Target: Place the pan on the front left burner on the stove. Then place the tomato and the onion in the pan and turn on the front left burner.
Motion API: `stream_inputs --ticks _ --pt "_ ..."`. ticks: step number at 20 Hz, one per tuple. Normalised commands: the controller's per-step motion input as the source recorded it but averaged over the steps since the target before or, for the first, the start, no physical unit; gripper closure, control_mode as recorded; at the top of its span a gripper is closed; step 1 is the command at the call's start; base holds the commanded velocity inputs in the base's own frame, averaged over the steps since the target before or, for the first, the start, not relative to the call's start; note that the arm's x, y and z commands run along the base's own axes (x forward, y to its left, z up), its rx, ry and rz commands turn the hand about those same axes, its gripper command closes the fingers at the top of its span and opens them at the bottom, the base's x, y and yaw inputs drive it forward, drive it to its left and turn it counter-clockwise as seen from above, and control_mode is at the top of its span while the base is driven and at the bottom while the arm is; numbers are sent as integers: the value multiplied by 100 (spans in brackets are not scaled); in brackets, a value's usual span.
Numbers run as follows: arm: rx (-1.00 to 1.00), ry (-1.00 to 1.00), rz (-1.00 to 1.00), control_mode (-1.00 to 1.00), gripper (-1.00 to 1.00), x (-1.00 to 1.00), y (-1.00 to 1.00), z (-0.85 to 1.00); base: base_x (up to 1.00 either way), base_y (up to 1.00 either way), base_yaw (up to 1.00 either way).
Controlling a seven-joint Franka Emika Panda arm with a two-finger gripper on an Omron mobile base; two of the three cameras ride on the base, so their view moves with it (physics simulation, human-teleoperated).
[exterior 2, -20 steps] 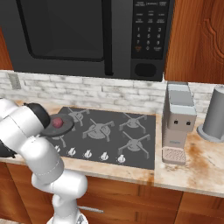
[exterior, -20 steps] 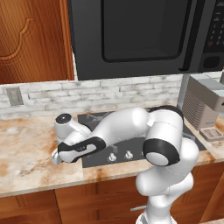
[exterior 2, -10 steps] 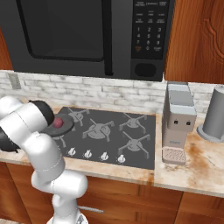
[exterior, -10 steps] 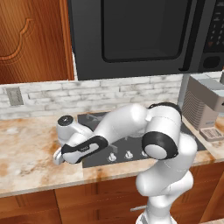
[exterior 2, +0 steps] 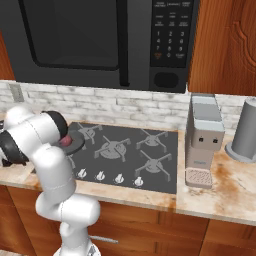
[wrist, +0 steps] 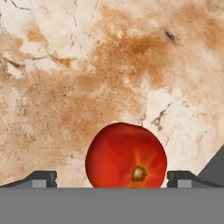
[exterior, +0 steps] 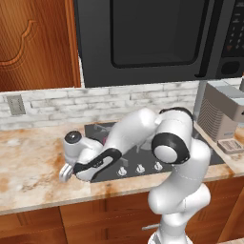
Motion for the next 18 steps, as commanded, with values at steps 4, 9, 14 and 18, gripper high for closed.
stream_inputs --ticks 4,9,14,18 --pt "-1 0 0 -100 -100 11 14 -20 0 0 0" --pt "-2 0 0 -100 100 10 14 -17 0 0 0" --pt "-3 0 0 -100 100 0 20 -2 0 0 0" --pt "0 0 0 -100 100 -6 7 14 0 0 0"
